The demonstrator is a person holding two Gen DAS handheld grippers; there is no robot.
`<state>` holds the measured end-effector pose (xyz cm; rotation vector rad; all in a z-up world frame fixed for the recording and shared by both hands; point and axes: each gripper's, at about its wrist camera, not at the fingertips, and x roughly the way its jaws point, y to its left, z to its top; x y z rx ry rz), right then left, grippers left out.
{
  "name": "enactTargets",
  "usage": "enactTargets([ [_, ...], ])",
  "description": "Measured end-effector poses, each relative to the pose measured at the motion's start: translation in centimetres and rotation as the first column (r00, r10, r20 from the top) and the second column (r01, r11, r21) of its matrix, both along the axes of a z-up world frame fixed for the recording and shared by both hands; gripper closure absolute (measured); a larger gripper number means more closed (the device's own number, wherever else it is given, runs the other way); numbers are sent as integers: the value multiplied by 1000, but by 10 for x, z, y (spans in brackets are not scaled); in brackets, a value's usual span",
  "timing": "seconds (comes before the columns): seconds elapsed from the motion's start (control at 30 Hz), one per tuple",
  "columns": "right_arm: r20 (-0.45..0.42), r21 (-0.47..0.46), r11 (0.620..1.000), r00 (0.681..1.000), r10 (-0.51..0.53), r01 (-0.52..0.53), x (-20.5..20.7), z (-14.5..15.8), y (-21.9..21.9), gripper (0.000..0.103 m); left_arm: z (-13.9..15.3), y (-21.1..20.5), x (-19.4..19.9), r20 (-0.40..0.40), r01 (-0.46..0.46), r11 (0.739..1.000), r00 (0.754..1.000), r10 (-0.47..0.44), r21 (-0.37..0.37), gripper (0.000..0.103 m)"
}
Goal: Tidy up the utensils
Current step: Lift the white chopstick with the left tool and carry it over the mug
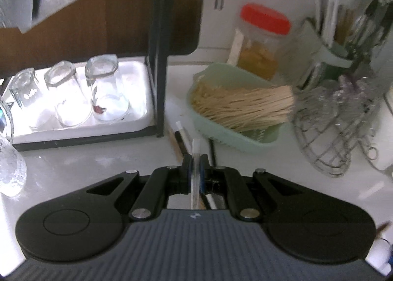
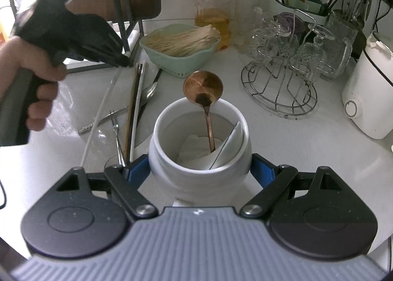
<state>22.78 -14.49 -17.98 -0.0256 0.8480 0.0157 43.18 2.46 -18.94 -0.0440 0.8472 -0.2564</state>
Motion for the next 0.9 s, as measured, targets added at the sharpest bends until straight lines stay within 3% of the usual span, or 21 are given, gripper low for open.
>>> enactTargets([
  [0.2,6,-4,1000,1000,15,-15,1,0,0,14,21,-8,-31,24,65,998,998,-65,-13,96],
  [0.5,3,-5,997,997,83,-83,4,0,-4,14,51,-16,-65,68,89,995,994,-86,-36,96],
  [0.9,24,-6,974,973,228,-228,-4,-1,-15,14,94,-36,-110,160,39,997,987,-27,-73,96],
])
